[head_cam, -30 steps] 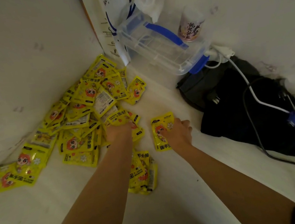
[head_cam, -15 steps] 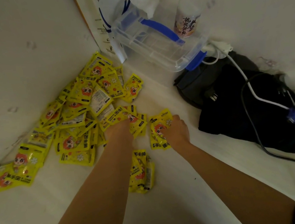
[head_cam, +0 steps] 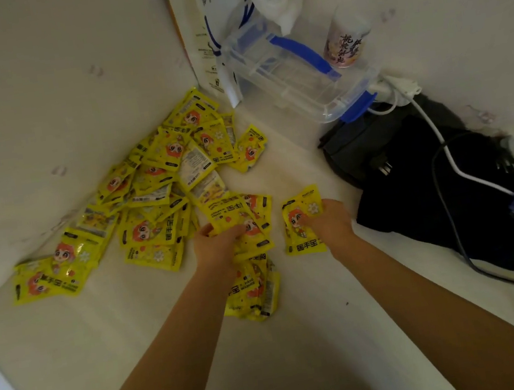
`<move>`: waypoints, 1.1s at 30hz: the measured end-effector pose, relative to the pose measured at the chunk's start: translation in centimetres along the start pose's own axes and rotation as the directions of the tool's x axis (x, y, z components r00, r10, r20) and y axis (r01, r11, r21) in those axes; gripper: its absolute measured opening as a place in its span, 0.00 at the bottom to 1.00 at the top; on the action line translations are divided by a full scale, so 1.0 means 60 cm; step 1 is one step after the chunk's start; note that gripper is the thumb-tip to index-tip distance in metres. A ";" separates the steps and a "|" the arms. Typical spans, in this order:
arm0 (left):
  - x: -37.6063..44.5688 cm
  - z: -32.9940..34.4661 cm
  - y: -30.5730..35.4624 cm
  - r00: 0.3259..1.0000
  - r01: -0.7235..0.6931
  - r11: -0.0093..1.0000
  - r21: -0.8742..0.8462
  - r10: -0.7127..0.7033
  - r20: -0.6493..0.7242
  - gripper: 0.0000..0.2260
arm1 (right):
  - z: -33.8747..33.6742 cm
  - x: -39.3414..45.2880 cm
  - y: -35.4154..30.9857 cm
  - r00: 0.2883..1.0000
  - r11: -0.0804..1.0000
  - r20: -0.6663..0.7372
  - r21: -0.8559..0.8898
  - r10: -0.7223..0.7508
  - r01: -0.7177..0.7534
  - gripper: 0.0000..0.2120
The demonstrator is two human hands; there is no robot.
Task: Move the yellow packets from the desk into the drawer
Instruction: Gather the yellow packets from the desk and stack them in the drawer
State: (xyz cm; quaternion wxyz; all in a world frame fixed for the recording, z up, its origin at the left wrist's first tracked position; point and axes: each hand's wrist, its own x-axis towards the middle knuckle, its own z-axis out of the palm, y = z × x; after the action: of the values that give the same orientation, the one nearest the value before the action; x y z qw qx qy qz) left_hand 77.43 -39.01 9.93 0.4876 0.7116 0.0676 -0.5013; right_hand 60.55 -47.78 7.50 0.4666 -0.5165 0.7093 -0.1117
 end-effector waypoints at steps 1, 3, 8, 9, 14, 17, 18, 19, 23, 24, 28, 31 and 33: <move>-0.010 -0.011 -0.003 1.000 -0.004 1.000 0.021 0.004 0.018 0.31 | -0.002 -0.003 -0.001 1.000 1.000 0.011 0.011 -0.012 0.012 0.11; -0.028 -0.034 -0.009 0.998 -0.034 0.997 0.065 0.031 0.060 0.26 | -0.007 -0.010 -0.004 0.999 0.999 0.036 0.042 -0.036 0.034 0.11; -0.048 -0.106 -0.025 0.988 -0.101 0.991 0.091 0.089 0.128 0.11 | -0.016 -0.018 -0.034 0.979 0.990 0.145 0.041 -0.141 0.137 0.11; -0.047 -0.119 -0.029 0.989 -0.101 0.992 0.071 0.092 0.118 0.11 | -0.014 -0.018 -0.043 0.973 0.986 0.163 0.042 -0.163 0.158 0.12; -0.037 -0.160 -0.045 0.996 -0.072 0.997 -0.010 0.072 0.057 0.10 | 0.008 -0.009 -0.090 0.934 0.973 0.276 0.019 -0.227 0.231 0.13; -0.029 -0.155 -0.048 0.996 -0.070 0.997 0.041 0.068 0.058 0.09 | 0.032 0.001 -0.111 0.886 0.966 0.393 0.018 -0.245 0.259 0.14; -0.026 -0.150 -0.047 0.996 -0.078 0.995 0.069 0.075 0.042 0.08 | 0.041 0.005 -0.116 0.871 0.960 0.421 0.003 -0.254 0.278 0.15; -0.023 -0.145 -0.046 0.996 -0.090 0.991 0.103 0.089 0.016 0.08 | 0.050 0.012 -0.119 0.859 0.954 0.440 -0.015 -0.263 0.299 0.15; -0.019 -0.124 -0.041 0.990 -0.129 0.974 0.186 0.138 -0.034 0.03 | 0.073 0.033 -0.124 0.848 0.890 0.459 -0.222 -0.266 0.399 0.18; -0.017 -0.120 -0.043 0.990 -0.128 0.970 0.207 0.137 -0.029 0.03 | 0.077 0.036 -0.125 0.851 0.867 0.451 -0.272 -0.268 0.418 0.18; -0.012 -0.105 -0.058 0.987 -0.092 0.945 0.315 0.128 -0.095 0.03 | 0.093 0.043 -0.122 0.837 0.771 0.460 -0.402 -0.296 0.493 0.15; -0.011 -0.101 -0.065 0.973 -0.081 0.921 0.380 0.156 -0.168 0.05 | 0.106 0.051 -0.112 0.832 0.734 0.468 -0.444 -0.298 0.514 0.14; -0.013 -0.099 -0.067 0.970 -0.066 0.920 0.386 0.150 -0.192 0.05 | 0.109 0.051 -0.109 0.842 0.724 0.452 -0.470 -0.295 0.506 0.12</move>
State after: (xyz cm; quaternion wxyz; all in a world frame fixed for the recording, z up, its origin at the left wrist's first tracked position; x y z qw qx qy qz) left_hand 78.55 -32.09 8.14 0.3585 0.8451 -0.0165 -0.3963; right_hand 69.66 -51.10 6.48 0.3705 -0.7862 0.4845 0.0994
